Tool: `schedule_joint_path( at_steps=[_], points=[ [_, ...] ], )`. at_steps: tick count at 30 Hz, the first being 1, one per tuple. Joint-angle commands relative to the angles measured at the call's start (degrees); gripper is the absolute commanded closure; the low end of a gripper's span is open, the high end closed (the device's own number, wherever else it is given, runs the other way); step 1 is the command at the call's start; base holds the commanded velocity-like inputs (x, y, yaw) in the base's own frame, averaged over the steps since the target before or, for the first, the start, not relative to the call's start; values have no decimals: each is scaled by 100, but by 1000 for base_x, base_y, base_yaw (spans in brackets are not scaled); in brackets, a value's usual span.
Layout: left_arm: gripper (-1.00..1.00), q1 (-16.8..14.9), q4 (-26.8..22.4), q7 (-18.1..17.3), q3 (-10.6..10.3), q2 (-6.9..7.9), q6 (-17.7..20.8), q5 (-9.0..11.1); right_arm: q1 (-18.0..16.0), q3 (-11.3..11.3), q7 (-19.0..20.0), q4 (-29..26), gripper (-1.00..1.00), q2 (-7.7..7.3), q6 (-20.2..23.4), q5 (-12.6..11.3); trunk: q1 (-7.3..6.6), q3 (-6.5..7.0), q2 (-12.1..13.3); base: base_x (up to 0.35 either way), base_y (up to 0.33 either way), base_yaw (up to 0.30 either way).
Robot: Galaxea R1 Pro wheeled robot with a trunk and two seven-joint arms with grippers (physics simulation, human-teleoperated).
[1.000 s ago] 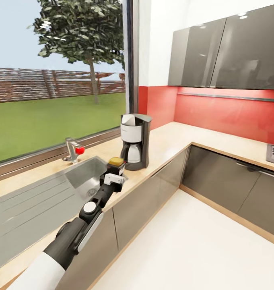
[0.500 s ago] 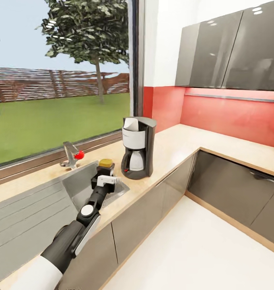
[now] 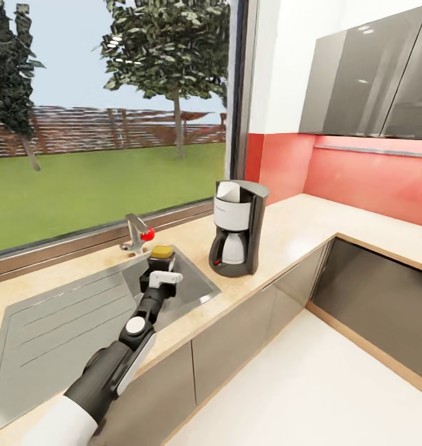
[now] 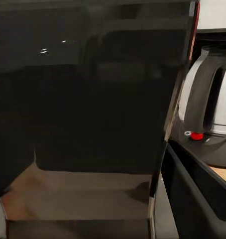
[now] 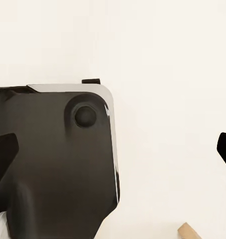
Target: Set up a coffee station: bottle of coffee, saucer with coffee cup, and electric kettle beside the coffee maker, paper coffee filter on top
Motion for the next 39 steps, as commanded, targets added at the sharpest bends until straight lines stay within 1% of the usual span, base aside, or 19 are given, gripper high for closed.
schedule_joint_path(
  at_steps=[1, 9, 22, 25, 33, 39],
  points=[
    [100, -8, -9, 47, -34, 1, 24, 45, -3, -28, 4, 0, -100, 2, -21, -3, 4, -12, -12, 154, 0, 44],
    [100, -8, -9, 39, -52, -15, 24, 59, -3, -28, 4, 3, -100, 2, -21, -3, 4, -12, -12, 296, -17, 9],
    [100, -7, -22, 36, -61, -24, 26, 62, -3, -27, 4, 8, -100, 2, -21, -3, 4, -12, -12, 316, -115, 0],
    [100, -1, -30, 36, -103, -24, 24, 62, -3, -27, 4, 8, -100, 2, -21, -3, 4, -12, -12, 297, -136, 0],
    [100, 1, -61, 48, -105, -12, 23, 54, -3, -27, 4, 7, -100, 2, -21, -3, 4, -12, -12, 191, -184, 5],
    [100, 8, -53, 54, -104, -7, 17, 47, -3, -27, 4, 8, -100, 2, -21, -3, 4, -12, -12, 30, -18, 201]
  ],
)
